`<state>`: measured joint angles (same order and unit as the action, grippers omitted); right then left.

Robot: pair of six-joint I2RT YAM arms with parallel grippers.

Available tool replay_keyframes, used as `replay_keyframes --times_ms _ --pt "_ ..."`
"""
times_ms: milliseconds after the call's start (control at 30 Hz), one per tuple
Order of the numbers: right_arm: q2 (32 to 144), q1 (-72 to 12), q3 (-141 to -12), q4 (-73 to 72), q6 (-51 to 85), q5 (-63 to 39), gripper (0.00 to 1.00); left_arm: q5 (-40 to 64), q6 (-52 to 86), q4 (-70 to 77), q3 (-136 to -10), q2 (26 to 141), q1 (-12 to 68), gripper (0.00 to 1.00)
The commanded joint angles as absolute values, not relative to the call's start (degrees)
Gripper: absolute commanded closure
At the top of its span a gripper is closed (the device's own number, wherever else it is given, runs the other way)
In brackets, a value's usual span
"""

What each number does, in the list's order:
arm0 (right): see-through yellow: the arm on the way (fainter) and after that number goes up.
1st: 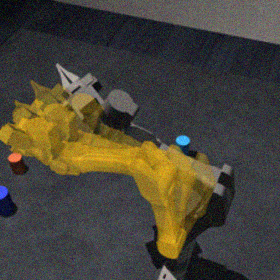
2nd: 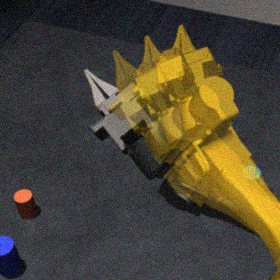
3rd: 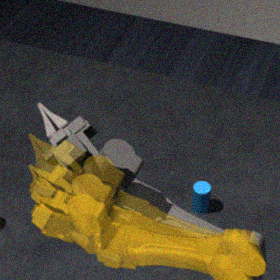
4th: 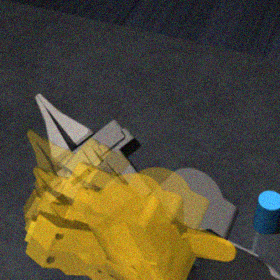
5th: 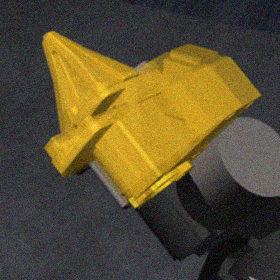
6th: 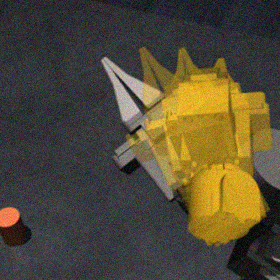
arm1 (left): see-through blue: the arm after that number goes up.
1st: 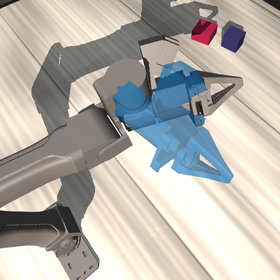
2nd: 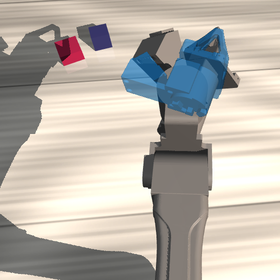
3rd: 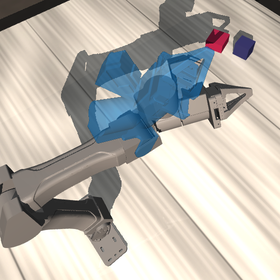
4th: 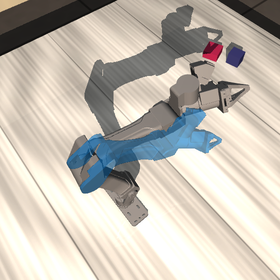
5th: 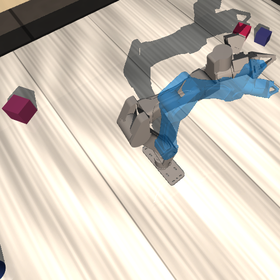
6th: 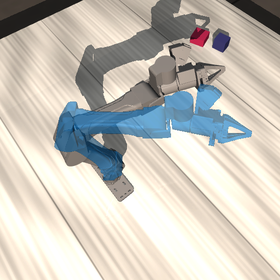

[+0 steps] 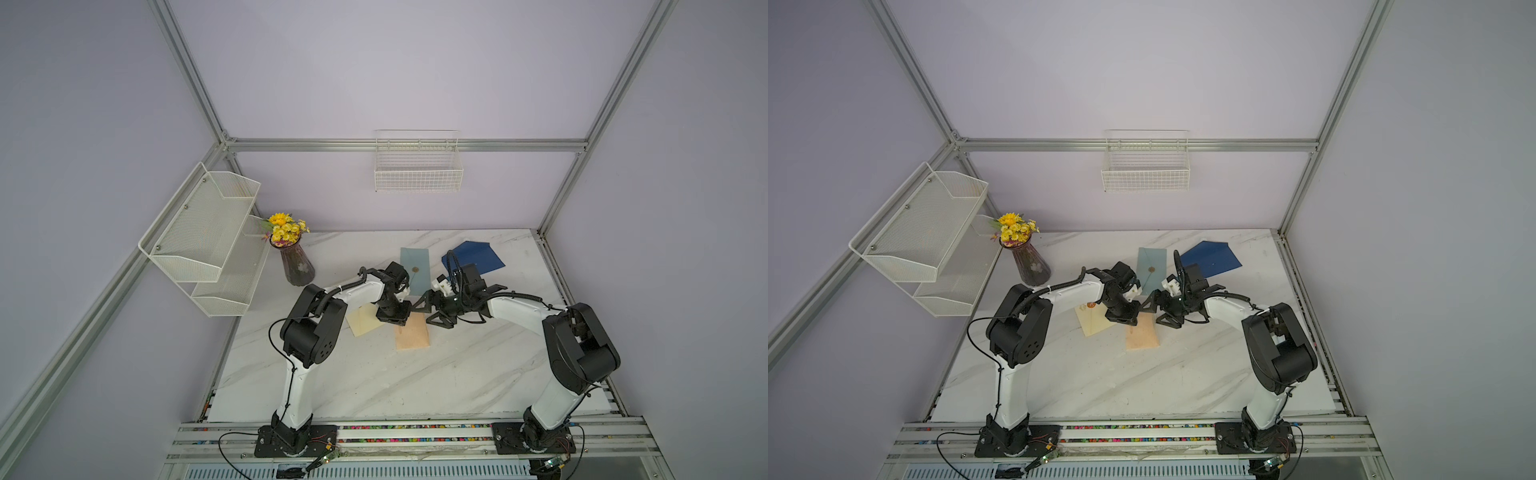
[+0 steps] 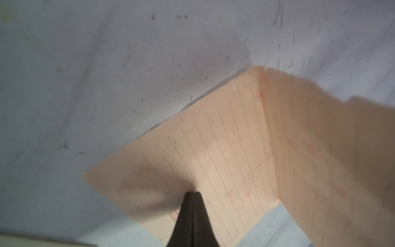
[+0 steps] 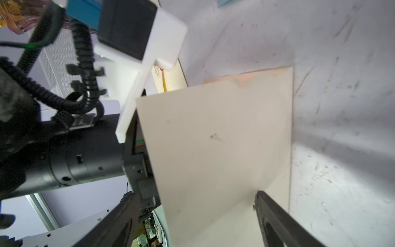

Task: Fold the letter paper in half and place it into the envelope
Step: Fold the letter paper at the center of the board.

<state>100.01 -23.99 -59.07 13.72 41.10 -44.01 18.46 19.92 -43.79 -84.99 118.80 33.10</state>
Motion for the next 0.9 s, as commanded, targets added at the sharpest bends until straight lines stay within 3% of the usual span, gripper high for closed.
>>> replay_keyframes --times_ms 0,533,867 --pt "102.05 -25.04 -59.87 11.69 40.68 -43.05 0.06 19.4 19.23 -44.21 -84.24 117.65 32.64 1.0" --pt "105.61 -27.27 -55.65 6.4 41.27 -41.06 0.06 20.76 18.65 -44.12 -82.71 117.05 31.02 1.0" --pt "103.42 -27.25 -54.39 10.54 39.05 -36.68 0.18 21.19 18.29 -43.39 -81.22 115.31 28.82 1.0"
